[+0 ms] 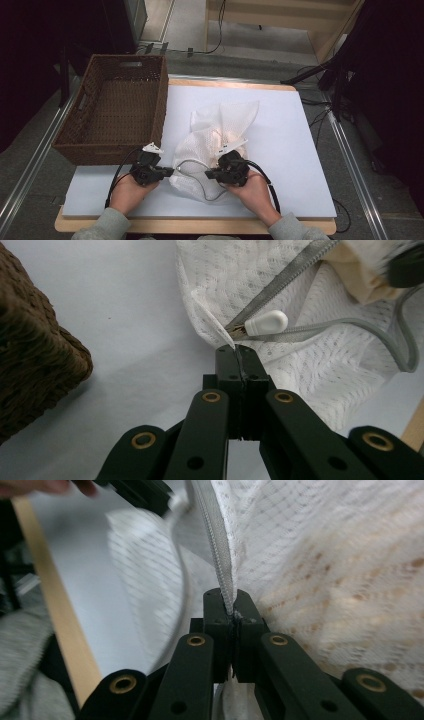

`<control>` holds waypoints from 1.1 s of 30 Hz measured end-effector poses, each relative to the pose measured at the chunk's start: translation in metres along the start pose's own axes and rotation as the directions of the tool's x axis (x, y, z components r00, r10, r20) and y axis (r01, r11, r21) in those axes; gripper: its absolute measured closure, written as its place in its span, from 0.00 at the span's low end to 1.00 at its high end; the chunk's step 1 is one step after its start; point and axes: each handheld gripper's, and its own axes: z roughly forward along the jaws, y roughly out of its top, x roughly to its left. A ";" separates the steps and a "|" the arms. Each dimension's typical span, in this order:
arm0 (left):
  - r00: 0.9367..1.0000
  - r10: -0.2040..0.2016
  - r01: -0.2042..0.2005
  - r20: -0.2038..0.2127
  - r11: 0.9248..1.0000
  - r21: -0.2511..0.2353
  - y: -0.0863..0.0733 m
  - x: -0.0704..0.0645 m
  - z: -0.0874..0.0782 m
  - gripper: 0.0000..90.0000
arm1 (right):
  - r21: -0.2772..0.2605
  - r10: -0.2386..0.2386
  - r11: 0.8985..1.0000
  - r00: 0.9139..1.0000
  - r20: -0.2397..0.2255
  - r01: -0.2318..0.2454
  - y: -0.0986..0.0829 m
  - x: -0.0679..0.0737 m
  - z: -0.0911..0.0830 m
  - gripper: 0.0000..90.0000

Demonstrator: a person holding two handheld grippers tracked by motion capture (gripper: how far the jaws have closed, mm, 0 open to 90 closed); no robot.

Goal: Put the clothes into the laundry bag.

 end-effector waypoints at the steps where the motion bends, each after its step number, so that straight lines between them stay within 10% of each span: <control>1: 1.000 -0.013 0.013 0.005 1.000 -0.013 0.000 -0.001 -0.001 1.00 | 0.010 0.003 1.000 1.000 0.013 -0.003 -0.002 -0.001 0.001 0.98; 16: 0.997 0.046 -0.040 0.054 0.993 -0.110 0.005 -0.021 -0.016 0.85 | -0.078 0.007 0.997 0.999 -0.031 -0.010 -0.001 0.002 -0.035 0.96; 22: 0.995 0.087 -0.079 0.051 0.988 -0.132 0.008 -0.027 -0.021 0.82 | -0.068 -0.019 0.998 1.000 -0.024 0.018 -0.003 0.005 -0.031 0.78; 33: 0.997 0.058 -0.050 0.060 0.991 -0.123 0.008 -0.013 -0.023 0.70 | -0.139 -0.052 0.989 0.999 -0.008 0.051 0.006 0.013 -0.052 0.73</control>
